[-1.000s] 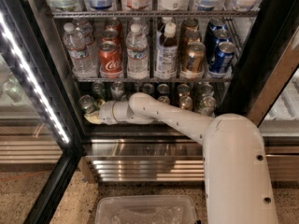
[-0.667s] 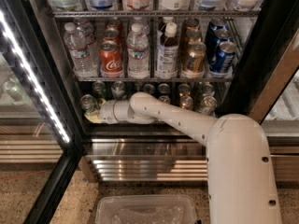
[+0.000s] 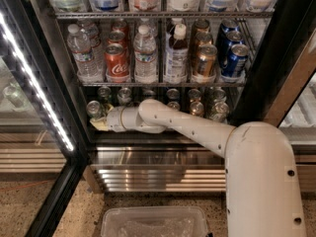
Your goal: Pick 7up can from bottom shelf of fridge
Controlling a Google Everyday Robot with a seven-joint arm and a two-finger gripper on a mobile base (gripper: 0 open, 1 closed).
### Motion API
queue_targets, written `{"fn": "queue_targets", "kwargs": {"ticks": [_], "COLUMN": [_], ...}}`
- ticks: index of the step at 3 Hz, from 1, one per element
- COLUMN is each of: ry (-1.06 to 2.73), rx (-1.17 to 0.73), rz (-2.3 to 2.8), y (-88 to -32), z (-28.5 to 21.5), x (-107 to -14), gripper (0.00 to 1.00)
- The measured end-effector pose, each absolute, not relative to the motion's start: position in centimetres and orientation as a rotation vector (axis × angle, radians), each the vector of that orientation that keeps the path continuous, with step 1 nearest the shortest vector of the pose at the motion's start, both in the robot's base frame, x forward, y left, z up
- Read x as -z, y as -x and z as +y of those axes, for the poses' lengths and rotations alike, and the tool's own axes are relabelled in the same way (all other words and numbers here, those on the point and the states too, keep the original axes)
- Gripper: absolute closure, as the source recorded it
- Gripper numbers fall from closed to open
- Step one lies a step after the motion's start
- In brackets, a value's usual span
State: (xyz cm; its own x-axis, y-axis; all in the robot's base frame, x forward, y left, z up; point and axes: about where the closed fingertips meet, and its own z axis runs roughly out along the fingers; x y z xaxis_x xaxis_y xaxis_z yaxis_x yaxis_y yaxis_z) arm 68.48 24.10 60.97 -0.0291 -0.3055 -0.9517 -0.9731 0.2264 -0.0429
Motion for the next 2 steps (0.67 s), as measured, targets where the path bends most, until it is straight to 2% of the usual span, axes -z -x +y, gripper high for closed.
{"fn": "queue_targets", "kwargs": {"ticks": [2], "ry": [1.254], "rx": [-0.864], "rz": [1.526], "y": [-68.2], "z": [24.4], "x": [-61.5], "gripper": [1.0]}}
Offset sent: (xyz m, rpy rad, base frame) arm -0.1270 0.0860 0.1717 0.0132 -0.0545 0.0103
